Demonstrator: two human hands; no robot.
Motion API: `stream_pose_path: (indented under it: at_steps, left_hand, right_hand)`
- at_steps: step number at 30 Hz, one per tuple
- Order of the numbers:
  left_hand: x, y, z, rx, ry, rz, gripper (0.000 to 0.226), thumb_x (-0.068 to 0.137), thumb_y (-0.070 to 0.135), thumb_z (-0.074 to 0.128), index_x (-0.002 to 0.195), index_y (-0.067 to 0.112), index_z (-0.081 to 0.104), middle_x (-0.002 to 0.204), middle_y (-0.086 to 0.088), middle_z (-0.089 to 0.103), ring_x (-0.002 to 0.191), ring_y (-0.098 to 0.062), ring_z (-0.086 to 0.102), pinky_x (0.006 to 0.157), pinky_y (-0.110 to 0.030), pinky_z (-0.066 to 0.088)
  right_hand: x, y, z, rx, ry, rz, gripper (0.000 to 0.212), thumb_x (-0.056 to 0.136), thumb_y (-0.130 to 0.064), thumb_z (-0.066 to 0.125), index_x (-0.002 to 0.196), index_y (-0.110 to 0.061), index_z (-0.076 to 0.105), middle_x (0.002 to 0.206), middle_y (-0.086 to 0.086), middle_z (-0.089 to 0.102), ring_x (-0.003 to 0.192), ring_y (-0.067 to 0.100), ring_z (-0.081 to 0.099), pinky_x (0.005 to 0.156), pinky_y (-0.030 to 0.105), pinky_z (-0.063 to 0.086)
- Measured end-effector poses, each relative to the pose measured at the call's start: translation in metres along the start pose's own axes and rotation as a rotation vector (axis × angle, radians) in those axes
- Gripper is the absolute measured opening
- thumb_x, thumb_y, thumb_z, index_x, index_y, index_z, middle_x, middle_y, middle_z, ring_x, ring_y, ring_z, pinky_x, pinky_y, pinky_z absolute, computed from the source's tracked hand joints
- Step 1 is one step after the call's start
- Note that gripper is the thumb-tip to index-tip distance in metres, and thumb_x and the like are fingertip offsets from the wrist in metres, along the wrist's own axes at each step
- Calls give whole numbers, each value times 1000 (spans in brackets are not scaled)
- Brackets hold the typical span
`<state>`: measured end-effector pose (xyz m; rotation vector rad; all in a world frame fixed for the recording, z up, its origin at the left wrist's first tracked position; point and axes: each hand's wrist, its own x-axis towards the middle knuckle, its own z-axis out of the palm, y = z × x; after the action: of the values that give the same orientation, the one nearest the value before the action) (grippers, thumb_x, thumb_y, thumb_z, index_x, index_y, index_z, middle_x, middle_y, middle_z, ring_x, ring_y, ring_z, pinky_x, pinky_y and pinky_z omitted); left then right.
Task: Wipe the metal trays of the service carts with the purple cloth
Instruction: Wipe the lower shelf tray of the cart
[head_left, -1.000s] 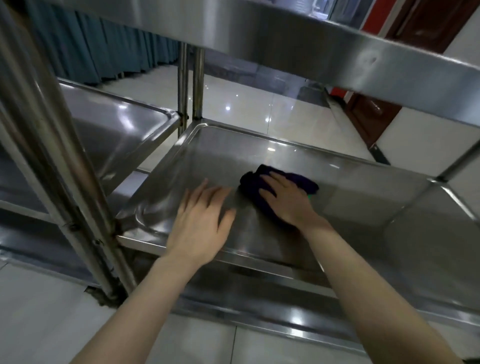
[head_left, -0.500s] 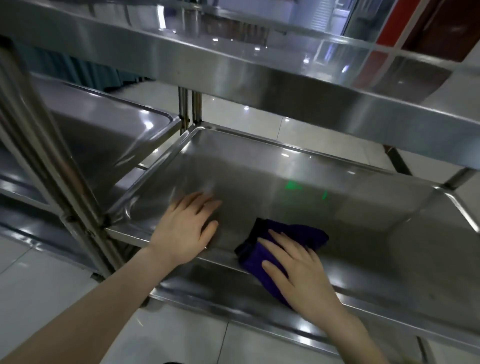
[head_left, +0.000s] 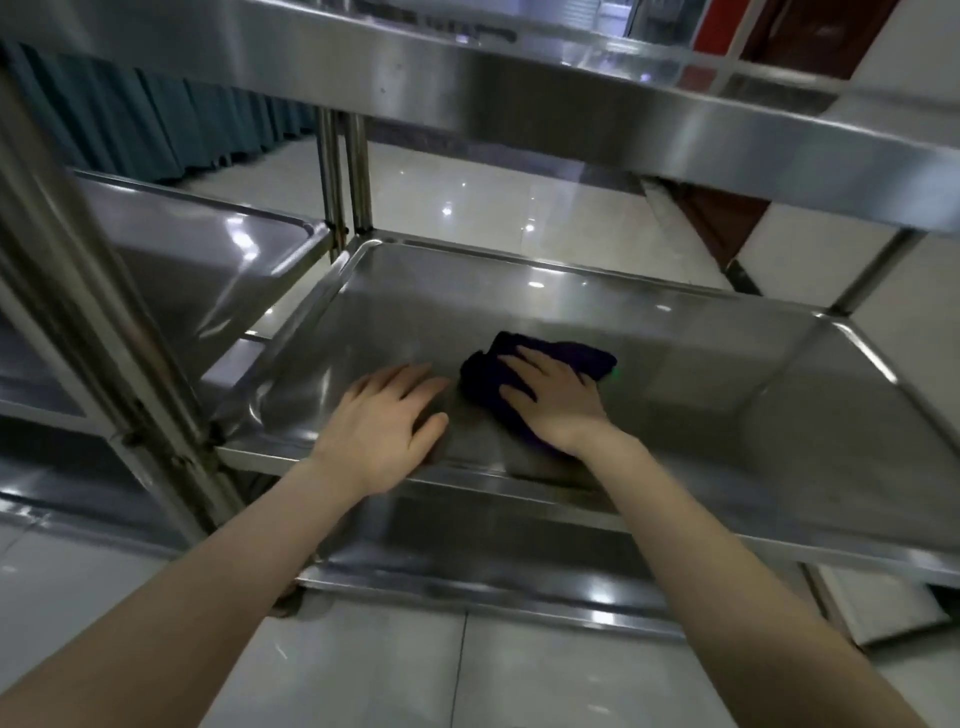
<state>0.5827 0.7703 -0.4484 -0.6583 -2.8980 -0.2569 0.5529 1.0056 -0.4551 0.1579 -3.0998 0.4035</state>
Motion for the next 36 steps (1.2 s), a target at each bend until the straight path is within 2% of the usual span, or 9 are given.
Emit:
stream_pose_path:
  at_steps: [5, 9, 14, 17, 21, 25, 31, 34, 36]
  left_hand:
    - [6, -6, 8, -36, -7, 24, 53, 93, 56, 28, 136, 33, 47, 149, 8, 40, 136, -20, 36, 109, -37, 30]
    - [6, -11, 11, -71, 3, 42, 68, 82, 62, 17, 131, 31, 53, 146, 6, 44, 133, -22, 39, 107, -38, 30]
    - [8, -10, 13, -57, 47, 39, 69, 80, 62, 17, 126, 31, 58, 140, 5, 51, 127, -23, 46, 104, -39, 35]
    - [7, -7, 8, -104, 25, 24, 70, 79, 64, 17, 127, 32, 58, 141, 6, 50, 128, -23, 45, 104, -40, 35]
    - [5, -2, -1, -111, -19, 2, 76, 77, 66, 13, 132, 34, 53, 146, 9, 43, 133, -21, 39, 107, -40, 33]
    - [3, 2, -4, -84, -67, -11, 81, 75, 70, 12, 134, 33, 52, 149, 8, 41, 133, -22, 41, 106, -39, 35]
    - [23, 38, -11, -137, -165, -151, 46, 86, 61, 50, 115, 25, 58, 121, -5, 57, 109, -26, 55, 93, -35, 45]
    - [28, 82, -3, -198, -175, -115, 48, 86, 52, 58, 126, 25, 56, 126, -6, 58, 116, -28, 54, 99, -34, 42]
    - [31, 110, 5, -210, -175, -96, 50, 87, 48, 58, 132, 26, 52, 130, -7, 57, 118, -29, 53, 99, -35, 42]
  right_hand:
    - [-123, -9, 3, -3, 123, -71, 54, 95, -59, 24, 143, -39, 42, 151, -12, 38, 136, 13, 38, 105, 37, 30]
    - [-58, 13, -12, -24, 27, 48, 47, 100, -47, 39, 146, -36, 37, 158, -9, 27, 143, 17, 28, 114, 44, 27]
    - [41, 44, -26, 30, 73, 368, 51, 101, -47, 32, 150, -32, 29, 161, -7, 16, 146, 24, 20, 113, 55, 16]
    - [24, 44, -22, 28, 35, 292, 51, 101, -48, 32, 150, -34, 28, 161, -9, 16, 145, 22, 20, 114, 54, 14]
    - [-78, 42, -14, -46, 76, 129, 48, 100, -50, 32, 147, -41, 32, 157, -13, 25, 142, 16, 27, 113, 44, 24]
    - [-153, 38, -7, -86, 134, 30, 57, 95, -61, 16, 145, -41, 36, 153, -14, 34, 138, 10, 34, 107, 39, 28]
    - [-40, 91, -37, 45, 3, 148, 51, 100, -52, 31, 149, -38, 28, 160, -11, 18, 145, 19, 21, 116, 48, 15]
    - [0, 114, -47, 89, 16, 232, 52, 102, -48, 29, 151, -31, 26, 161, -6, 16, 146, 23, 17, 116, 56, 10]
    - [-6, 118, -45, 79, -27, 172, 52, 102, -49, 28, 151, -32, 24, 161, -7, 13, 147, 22, 15, 116, 56, 8]
